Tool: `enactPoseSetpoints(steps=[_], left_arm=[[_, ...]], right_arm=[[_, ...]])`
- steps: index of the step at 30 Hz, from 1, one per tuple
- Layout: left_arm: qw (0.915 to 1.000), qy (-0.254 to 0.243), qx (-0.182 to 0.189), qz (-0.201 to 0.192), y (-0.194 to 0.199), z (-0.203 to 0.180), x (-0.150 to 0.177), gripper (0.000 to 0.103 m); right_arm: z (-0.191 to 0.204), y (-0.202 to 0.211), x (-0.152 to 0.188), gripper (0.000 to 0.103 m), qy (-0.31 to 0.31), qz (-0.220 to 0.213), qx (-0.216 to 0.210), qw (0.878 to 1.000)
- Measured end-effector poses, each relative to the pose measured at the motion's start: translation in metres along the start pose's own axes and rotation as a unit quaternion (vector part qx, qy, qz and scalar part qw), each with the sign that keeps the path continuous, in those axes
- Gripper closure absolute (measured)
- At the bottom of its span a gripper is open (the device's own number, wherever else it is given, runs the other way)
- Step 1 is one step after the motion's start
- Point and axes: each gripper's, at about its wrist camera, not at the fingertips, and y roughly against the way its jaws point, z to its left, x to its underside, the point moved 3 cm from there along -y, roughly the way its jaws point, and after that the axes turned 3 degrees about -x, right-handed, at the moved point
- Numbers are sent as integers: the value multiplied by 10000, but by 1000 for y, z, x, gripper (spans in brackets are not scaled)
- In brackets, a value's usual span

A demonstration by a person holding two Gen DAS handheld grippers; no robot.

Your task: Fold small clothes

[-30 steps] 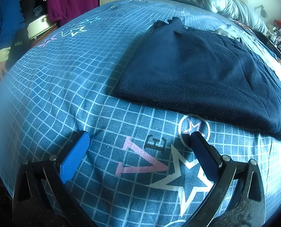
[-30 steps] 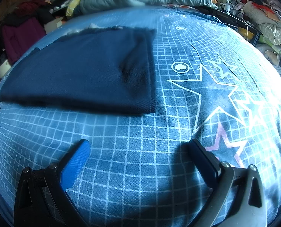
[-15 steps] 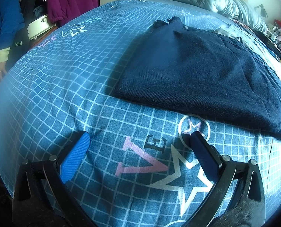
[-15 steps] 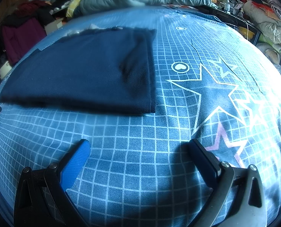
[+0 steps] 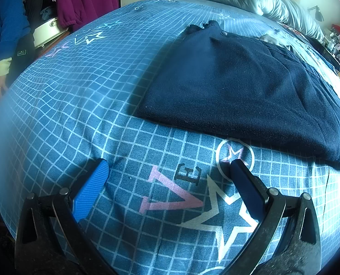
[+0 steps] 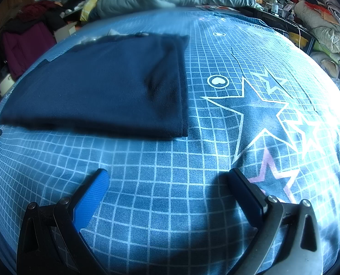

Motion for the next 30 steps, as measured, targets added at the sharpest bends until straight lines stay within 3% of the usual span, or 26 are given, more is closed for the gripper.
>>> enactPoseSetpoints(steps=[30], left_arm=[[10000,-14,-40,18,2,-1,0,0]], right_arm=[[0,0,0,0,6,-6,-10,10000]])
